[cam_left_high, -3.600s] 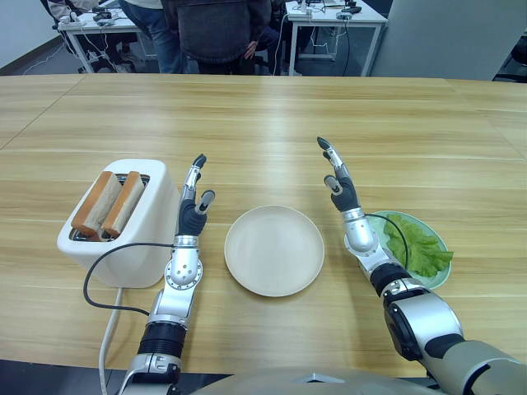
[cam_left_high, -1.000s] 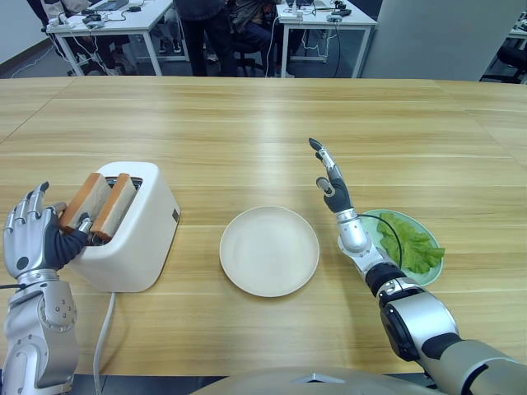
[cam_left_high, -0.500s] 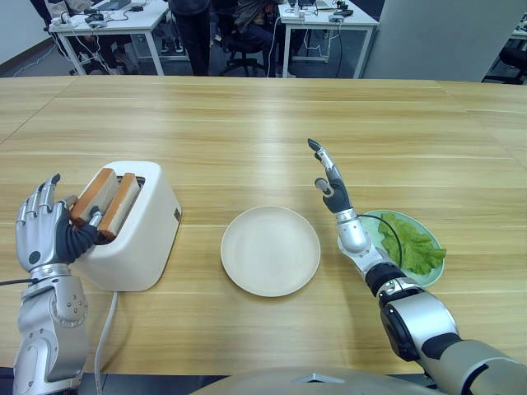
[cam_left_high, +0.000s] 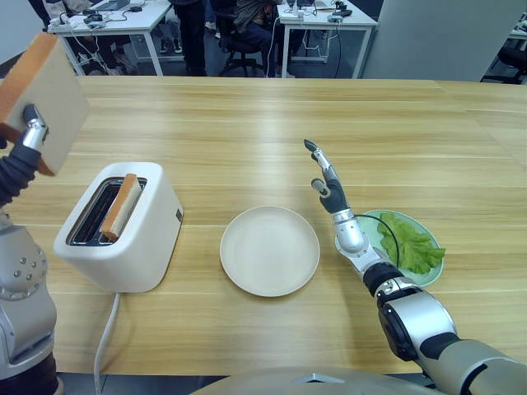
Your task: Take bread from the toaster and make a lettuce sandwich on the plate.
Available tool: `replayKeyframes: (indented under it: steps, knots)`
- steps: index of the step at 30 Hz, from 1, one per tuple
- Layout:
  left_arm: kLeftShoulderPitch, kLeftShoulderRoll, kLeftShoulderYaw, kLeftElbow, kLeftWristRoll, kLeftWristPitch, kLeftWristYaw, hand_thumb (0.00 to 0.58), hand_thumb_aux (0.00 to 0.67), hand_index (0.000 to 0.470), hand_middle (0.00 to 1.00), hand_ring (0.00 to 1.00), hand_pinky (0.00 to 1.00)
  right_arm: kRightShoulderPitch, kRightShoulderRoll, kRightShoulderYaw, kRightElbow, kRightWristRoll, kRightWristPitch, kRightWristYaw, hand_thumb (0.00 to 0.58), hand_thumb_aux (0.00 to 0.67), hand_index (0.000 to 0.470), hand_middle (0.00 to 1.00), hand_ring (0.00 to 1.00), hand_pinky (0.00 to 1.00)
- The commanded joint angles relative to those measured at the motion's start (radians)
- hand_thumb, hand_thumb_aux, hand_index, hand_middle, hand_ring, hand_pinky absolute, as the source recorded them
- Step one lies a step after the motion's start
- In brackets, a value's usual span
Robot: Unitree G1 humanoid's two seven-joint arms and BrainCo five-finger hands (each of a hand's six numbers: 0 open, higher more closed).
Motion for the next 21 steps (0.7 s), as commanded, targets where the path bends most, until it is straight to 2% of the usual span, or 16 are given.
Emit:
replayKeyframes:
  steps: [1,4,7,12,15,21]
  knots:
    - [-0.042,0.015,-0.013,-0.016,0.001,-0.015,-0.019,0.58,0.67,0.46,1.0,1.0,1.0,-0.018,-0.001,0.006,0.02,-0.007,0.016,-0.007,0.0,0.0,0.0,0.0,0.0,0.0]
    - [-0.122,0.016,-0.085,-0.02,-0.06,-0.041,-0.063,0.58,0.67,0.46,1.0,1.0,1.0,-0.021,-0.006,-0.006,0.017,-0.002,0.015,-0.029,0.0,0.0,0.0,0.0,0.0,0.0]
    - [-0.21,-0.047,-0.265,0.01,-0.228,-0.066,-0.179,0.58,0.67,0.46,1.0,1.0,1.0,-0.032,-0.017,-0.035,0.018,0.019,0.015,-0.064,0.0,0.0,0.0,0.0,0.0,0.0]
    - [-0.318,-0.19,-0.55,0.274,-0.471,-0.101,-0.406,0.58,0.67,0.46,1.0,1.0,1.0,-0.046,-0.041,-0.087,0.022,0.044,0.019,-0.149,0.0,0.0,0.0,0.0,0.0,0.0]
    - [-0.328,-0.245,-0.636,0.428,-0.609,-0.059,-0.569,0.58,0.67,0.46,1.0,1.0,1.0,-0.052,-0.04,-0.113,0.027,0.059,0.018,-0.178,0.0,0.0,0.0,0.0,0.0,0.0]
    - [-0.311,-0.228,-0.718,0.649,-0.716,-0.053,-0.794,0.58,0.67,0.46,1.0,1.0,1.0,-0.059,-0.025,-0.117,0.04,0.071,0.026,-0.168,0.0,0.0,0.0,0.0,0.0,0.0]
